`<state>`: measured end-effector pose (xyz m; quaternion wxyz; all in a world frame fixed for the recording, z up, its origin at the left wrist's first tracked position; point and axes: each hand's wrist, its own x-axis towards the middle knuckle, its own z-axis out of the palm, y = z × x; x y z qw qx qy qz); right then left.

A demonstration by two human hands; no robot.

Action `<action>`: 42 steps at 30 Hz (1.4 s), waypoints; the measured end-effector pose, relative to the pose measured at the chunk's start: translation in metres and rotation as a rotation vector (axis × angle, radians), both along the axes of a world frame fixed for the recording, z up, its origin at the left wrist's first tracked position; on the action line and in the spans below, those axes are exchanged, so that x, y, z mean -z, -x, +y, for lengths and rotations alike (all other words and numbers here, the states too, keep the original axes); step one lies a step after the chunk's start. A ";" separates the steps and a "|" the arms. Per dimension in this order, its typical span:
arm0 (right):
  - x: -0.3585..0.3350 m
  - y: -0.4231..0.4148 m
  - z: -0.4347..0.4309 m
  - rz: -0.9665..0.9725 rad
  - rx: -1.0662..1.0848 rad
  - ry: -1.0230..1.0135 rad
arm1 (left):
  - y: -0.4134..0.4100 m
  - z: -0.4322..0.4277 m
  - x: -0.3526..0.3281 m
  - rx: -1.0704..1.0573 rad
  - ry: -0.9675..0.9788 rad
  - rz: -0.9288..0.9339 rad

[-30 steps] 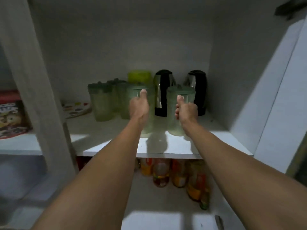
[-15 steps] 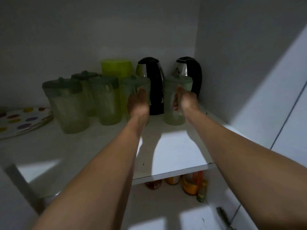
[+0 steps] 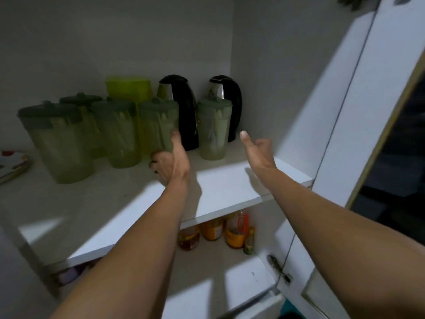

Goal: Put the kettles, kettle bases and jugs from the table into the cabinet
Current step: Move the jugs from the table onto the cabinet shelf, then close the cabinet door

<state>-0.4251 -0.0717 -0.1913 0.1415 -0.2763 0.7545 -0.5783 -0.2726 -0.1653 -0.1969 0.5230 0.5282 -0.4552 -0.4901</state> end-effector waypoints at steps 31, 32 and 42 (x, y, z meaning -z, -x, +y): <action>-0.064 0.000 0.656 0.280 0.985 -0.066 | 0.133 0.650 -0.022 1.072 0.489 -0.124; -0.065 0.005 0.662 0.272 0.988 -0.069 | 0.137 0.659 -0.020 1.077 0.506 -0.144; -0.109 0.097 0.679 0.309 0.752 0.026 | 0.207 0.704 -0.015 0.973 0.558 -0.189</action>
